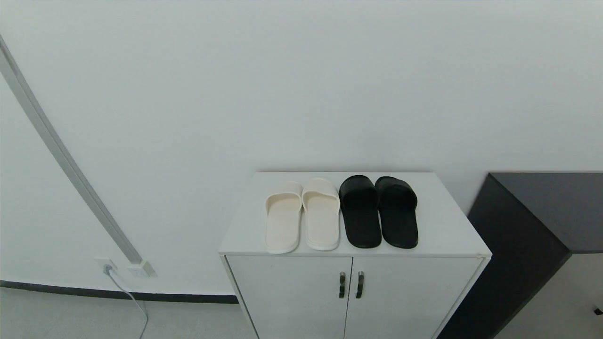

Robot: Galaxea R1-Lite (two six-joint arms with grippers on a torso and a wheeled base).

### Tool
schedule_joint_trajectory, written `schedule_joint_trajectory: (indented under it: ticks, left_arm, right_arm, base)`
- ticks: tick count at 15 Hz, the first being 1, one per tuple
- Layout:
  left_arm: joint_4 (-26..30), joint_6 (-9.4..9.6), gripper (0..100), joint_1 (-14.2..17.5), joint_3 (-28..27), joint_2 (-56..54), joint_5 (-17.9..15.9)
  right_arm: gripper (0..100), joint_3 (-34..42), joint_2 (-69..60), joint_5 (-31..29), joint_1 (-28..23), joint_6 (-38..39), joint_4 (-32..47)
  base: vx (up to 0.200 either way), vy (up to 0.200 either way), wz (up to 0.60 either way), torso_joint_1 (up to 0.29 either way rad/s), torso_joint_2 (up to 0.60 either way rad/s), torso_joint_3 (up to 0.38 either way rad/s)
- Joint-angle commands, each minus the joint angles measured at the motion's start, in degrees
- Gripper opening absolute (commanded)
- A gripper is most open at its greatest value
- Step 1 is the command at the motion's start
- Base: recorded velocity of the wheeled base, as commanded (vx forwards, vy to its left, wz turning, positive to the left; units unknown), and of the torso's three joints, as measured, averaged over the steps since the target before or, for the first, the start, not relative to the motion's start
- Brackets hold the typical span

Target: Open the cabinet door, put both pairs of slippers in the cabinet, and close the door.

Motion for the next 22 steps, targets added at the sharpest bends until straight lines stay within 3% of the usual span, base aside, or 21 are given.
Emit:
schedule_joint_trajectory:
  ticks: [1, 8, 9, 10, 11, 13, 15, 17, 19, 20, 22]
  left_arm:
    - [0.0, 0.04, 0, 0.1, 0.0, 0.1, 0.0]
    - [0.0, 0.13, 0, 0.1, 0.0, 0.1, 0.0]
    - [0.0, 0.13, 0, 0.1, 0.0, 0.1, 0.0]
    - [0.0, 0.3, 0, 0.1, 0.0, 0.1, 0.0]
    - [0.0, 0.3, 0, 0.1, 0.0, 0.1, 0.0]
    - [0.0, 0.3, 0, 0.1, 0.0, 0.1, 0.0]
    - [0.0, 0.3, 0, 0.1, 0.0, 0.1, 0.0]
    - [0.0, 0.3, 0, 0.1, 0.0, 0.1, 0.0]
    - [0.0, 0.3, 0, 0.1, 0.0, 0.1, 0.0]
    - [0.0, 0.3, 0, 0.1, 0.0, 0.1, 0.0]
    - [0.0, 0.3, 0, 0.1, 0.0, 0.1, 0.0]
  right_arm:
    - [100, 0.0, 0.1, 0.0, 0.0, -0.1, 0.0]
    - [100, -0.2, 0.1, 0.8, 0.1, -0.6, 0.1]
    - [100, -2.5, 1.5, 0.5, 0.2, 0.2, -0.3]
    - [100, -13.1, 7.1, 0.6, 0.5, 7.0, 0.2]
    - [100, -18.4, 11.1, 2.4, 0.4, 8.6, 1.4]
    - [100, -18.4, 19.1, 8.7, 0.0, 3.5, 3.7]
    - [100, -19.2, 34.2, 14.1, 1.8, 5.5, 0.0]
    - [100, -22.4, 45.3, 12.9, 9.1, 8.8, -4.7]
    - [100, -27.2, 53.3, 6.6, 18.6, 15.1, -5.0]
    - [100, -30.1, 59.4, -1.6, 28.8, 19.8, -5.3]
    - [100, -33.9, 70.1, -14.0, 41.6, 26.9, -11.4]
  base:
    - [0.0, 0.0, 0.0, 0.0, 0.0, 0.0]
    - [0.0, 0.0, 0.0, 0.0, 0.0, 0.0]
    - [0.0, 0.0, 0.0, 0.0, 0.0, 0.0]
    - [0.0, 0.0, 0.0, 0.0, 0.0, 0.0]
    - [0.0, 0.0, 0.0, 0.0, 0.0, 0.0]
    - [0.0, 0.0, 0.0, 0.0, 0.0, 0.0]
    - [0.0, 0.0, 0.0, 0.0, 0.0, 0.0]
    - [0.0, 0.0, 0.0, 0.0, 0.0, 0.0]
    - [0.0, 0.0, 0.0, 0.0, 0.0, 0.0]
    - [0.0, 0.0, 0.0, 0.0, 0.0, 0.0]
    - [0.0, 0.0, 0.0, 0.0, 0.0, 0.0]
